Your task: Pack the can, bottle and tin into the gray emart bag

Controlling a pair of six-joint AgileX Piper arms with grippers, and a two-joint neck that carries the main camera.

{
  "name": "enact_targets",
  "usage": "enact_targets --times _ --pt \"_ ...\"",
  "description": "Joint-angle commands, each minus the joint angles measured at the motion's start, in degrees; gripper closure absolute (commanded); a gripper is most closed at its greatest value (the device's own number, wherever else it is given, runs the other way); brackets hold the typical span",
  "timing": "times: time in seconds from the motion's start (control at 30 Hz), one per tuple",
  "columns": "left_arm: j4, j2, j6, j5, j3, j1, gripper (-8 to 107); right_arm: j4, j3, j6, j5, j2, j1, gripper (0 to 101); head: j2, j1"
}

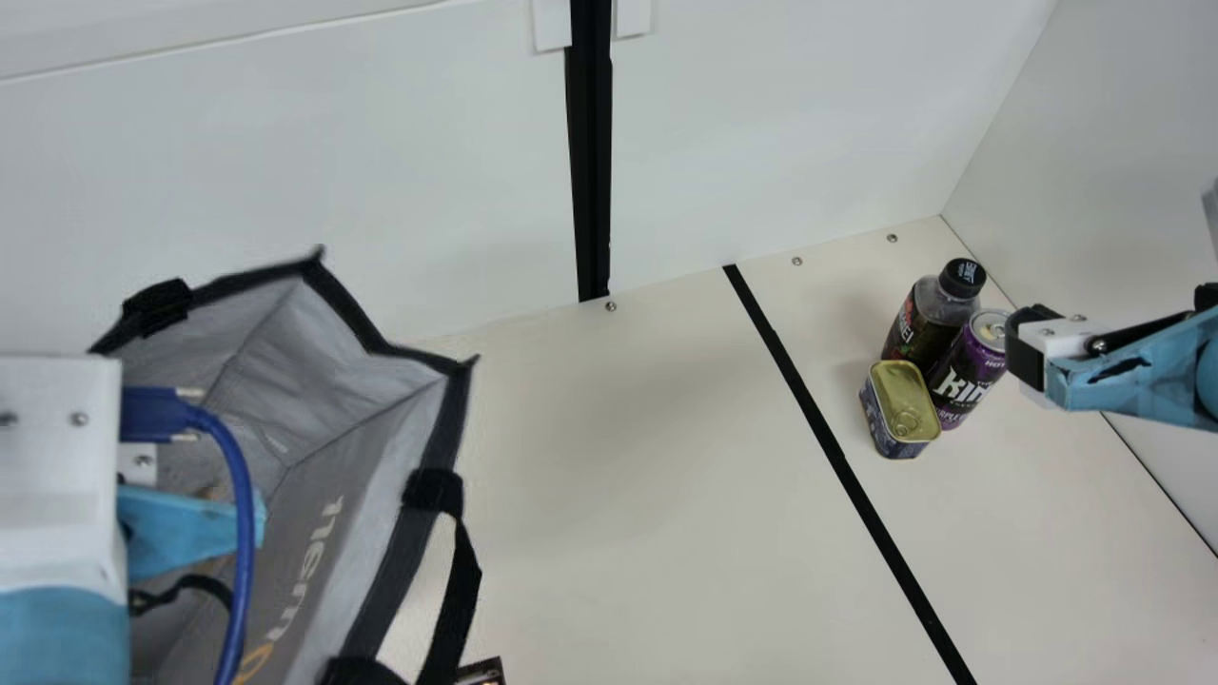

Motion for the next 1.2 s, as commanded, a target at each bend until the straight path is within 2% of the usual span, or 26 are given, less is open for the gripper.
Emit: enact_targets --times 0.0,0.23,0.63,0.93,1.17 --pt "-0.9 -0.2 -0.7 0.1 1.5 -0.3 89 0.0 0.0 0.0 0.0 0.0 0.0 10 0.0 -1.3" --pt "-4.0 -0.6 -2.6 0.1 3.8 -2.7 89 0.0 0.0 0.0 0.0 0.0 0.0 10 0.0 -1.3" --pt "-10.8 -0.1 -3.3 -0.4 4.0 -5.3 89 0.0 0.0 0.0 0.0 0.0 0.0 10 0.0 -1.3" --pt "-20.0 0.0 -1.4 -5.0 4.2 -2.6 89 0.0 0.0 0.0 0.0 0.0 0.0 10 0.0 -1.3" --pt "-29.8 0.3 2.3 -10.0 4.2 1.4 89 0.0 0.0 0.0 0.0 0.0 0.0 10 0.0 -1.3"
